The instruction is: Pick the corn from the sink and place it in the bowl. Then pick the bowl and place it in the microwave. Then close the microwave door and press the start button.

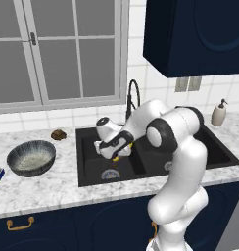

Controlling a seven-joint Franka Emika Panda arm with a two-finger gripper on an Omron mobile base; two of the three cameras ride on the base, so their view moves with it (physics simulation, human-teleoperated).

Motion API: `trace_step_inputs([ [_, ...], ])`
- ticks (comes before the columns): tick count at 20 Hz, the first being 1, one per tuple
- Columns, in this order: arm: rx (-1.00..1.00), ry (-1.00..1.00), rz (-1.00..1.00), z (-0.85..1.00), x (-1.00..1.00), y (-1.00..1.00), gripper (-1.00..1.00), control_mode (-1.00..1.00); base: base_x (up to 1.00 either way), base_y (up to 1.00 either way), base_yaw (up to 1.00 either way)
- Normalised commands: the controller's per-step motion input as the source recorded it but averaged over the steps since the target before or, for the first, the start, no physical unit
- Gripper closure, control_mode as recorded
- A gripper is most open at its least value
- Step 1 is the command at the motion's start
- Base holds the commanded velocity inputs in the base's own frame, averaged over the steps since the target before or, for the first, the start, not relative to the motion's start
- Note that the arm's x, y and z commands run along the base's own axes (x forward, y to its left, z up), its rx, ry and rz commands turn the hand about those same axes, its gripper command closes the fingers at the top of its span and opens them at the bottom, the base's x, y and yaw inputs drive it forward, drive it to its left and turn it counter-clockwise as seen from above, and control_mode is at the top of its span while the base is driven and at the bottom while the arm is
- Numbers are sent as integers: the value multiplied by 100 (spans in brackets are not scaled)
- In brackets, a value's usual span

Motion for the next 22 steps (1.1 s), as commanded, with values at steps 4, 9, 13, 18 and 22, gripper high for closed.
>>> trace_step_inputs([
  [4,0,-41,7,100,-16,29,100,-100,0,0,0],
  [9,5,-17,16,98,-18,90,100,-100,0,0,0],
  [13,14,5,24,86,-14,100,100,-100,0,0,0],
  [18,10,20,22,70,-1,100,100,-100,0,0,0],
  [22,0,19,11,22,0,100,100,-100,0,0,0],
])
